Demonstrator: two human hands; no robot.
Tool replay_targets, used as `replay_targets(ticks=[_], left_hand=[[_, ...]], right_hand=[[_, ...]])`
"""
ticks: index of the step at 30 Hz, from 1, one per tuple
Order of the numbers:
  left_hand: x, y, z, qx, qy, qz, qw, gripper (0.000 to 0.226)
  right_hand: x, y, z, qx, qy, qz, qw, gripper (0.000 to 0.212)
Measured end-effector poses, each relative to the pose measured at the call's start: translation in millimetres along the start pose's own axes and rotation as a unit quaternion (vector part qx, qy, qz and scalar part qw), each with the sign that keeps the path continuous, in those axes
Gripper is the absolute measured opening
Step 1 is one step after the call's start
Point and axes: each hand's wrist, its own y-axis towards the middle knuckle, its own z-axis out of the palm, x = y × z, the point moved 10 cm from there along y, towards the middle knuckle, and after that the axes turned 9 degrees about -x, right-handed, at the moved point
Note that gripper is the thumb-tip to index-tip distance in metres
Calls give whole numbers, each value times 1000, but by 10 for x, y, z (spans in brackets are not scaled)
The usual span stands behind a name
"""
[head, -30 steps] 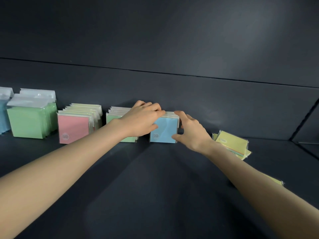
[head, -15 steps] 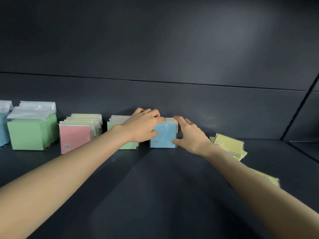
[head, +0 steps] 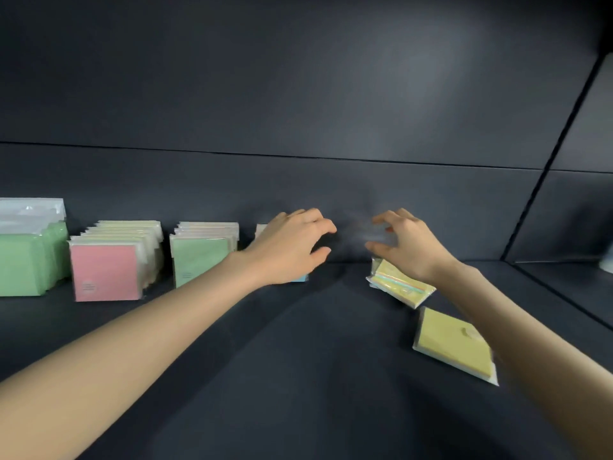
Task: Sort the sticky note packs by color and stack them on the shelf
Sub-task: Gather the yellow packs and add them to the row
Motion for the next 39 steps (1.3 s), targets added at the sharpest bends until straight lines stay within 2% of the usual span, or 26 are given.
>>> replay_targets(ticks=[3, 8, 12, 15, 19, 22, 26, 29, 32, 36, 39], left_hand=[[-247, 50, 172, 2, -49, -17, 999, 36], [-413, 162, 589, 42, -132, -122, 983, 34], [-395, 182, 975, 91, -201, -243, 945, 54], [-432, 166, 1138, 120, -233, -306, 915, 66], [-500, 153, 1153, 92, -309, -365, 874, 37], [-435, 66, 1205, 82, -334, -401, 849, 44], [-341, -111, 1217, 76, -399, -464, 787, 58], [-359, -193, 1183, 81, -426, -480, 763, 44], [-391, -240, 1098, 55, -452, -483, 748, 23], [-431, -296, 979, 7, -500, -474, 725, 21], [-369, -370, 941, -46, -539, -491, 683, 25]], right_hand=[[-332, -102, -90, 21, -4, 22, 1000, 42], [-812, -237, -98, 87, 39, 73, 993, 49], [-1137, -299, 90, 164, 75, 120, 976, 67], [-1230, -300, 217, 191, 136, 145, 961, 72], [-1259, -282, 327, 207, 212, 160, 942, 54], [-1249, -295, 360, 227, 242, 156, 930, 52], [-1140, -354, 371, 227, 305, 146, 913, 51], [-1047, -398, 365, 236, 316, 132, 910, 47], [-966, -466, 363, 253, 326, 127, 902, 49], [-889, -509, 301, 246, 352, 120, 895, 47], [-888, -453, 217, 188, 382, 122, 897, 47]])
